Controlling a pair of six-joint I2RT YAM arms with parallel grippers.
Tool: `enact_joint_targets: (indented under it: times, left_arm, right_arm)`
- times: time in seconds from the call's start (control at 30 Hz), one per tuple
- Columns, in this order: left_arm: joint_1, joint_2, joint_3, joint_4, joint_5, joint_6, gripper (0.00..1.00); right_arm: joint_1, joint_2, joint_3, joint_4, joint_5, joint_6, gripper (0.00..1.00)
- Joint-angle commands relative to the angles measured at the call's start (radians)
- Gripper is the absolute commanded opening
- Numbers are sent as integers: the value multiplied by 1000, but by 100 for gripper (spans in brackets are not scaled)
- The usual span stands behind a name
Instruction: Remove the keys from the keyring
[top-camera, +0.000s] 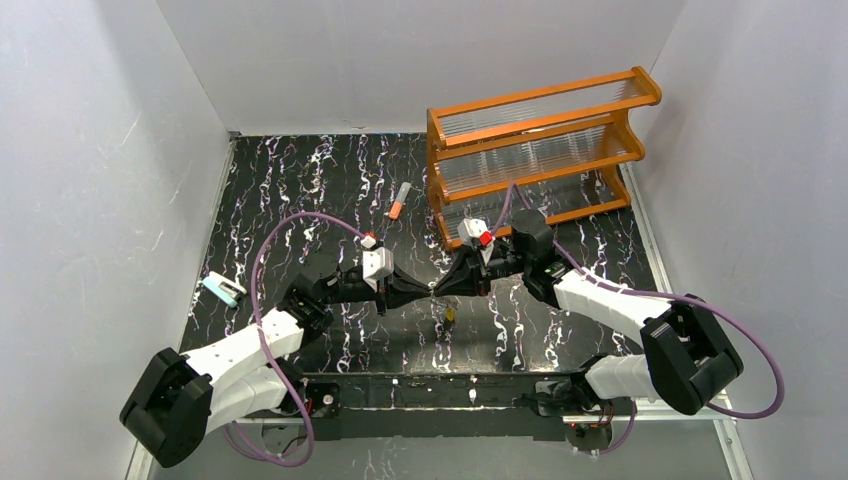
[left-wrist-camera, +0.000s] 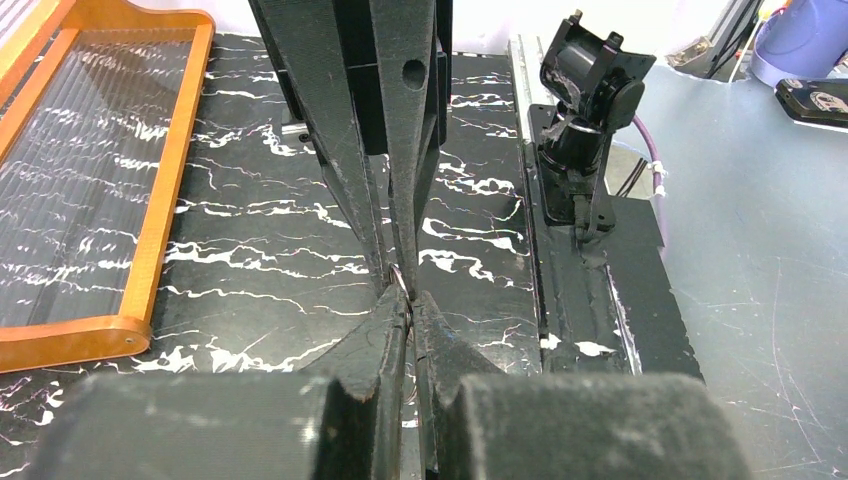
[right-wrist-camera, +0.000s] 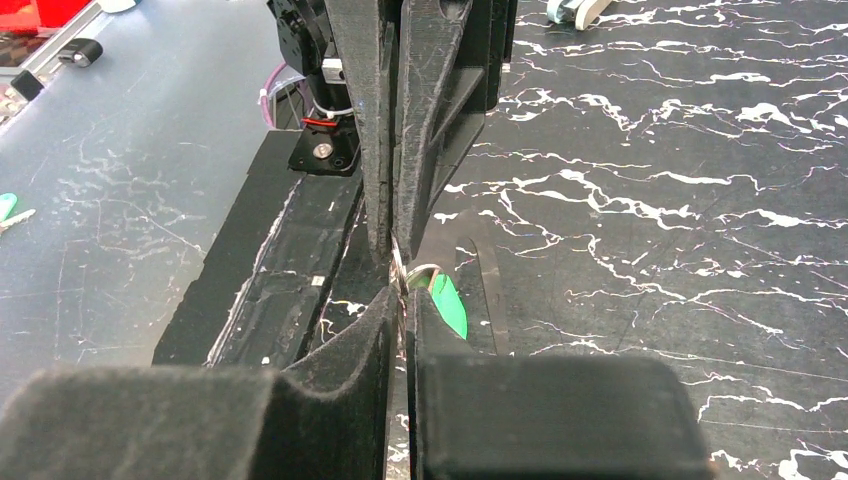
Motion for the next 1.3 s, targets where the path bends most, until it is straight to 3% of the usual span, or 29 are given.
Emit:
enact_joint_targets:
  times: [0.0, 0.4, 0.53, 0.6, 0.77, 1.03, 1.27]
  left_arm:
    - [3, -3, 27, 51, 27, -9, 0]
    - [2, 11, 31, 51, 42, -18, 0]
    - [1, 17, 32, 51, 43, -20, 0]
    - [2, 18, 32, 51, 41, -22, 0]
    - [1, 9, 26, 38, -10, -21, 4]
    - [1, -55, 55, -174, -120, 128, 40]
    - [1, -81, 73, -269, -171, 185, 47]
  right_arm:
    - [-2, -3, 28, 30, -31, -3, 13]
    - [-1, -3, 45, 23, -34, -8, 16]
    - [-1, 1, 49, 13, -39, -10, 11]
    - [-2, 4, 57, -14, -41, -24, 3]
    - [0, -2, 123, -248, 11, -110, 1]
    - [23, 1, 300, -728, 216, -178, 1]
    - [132, 82, 549, -1162, 534, -184, 1]
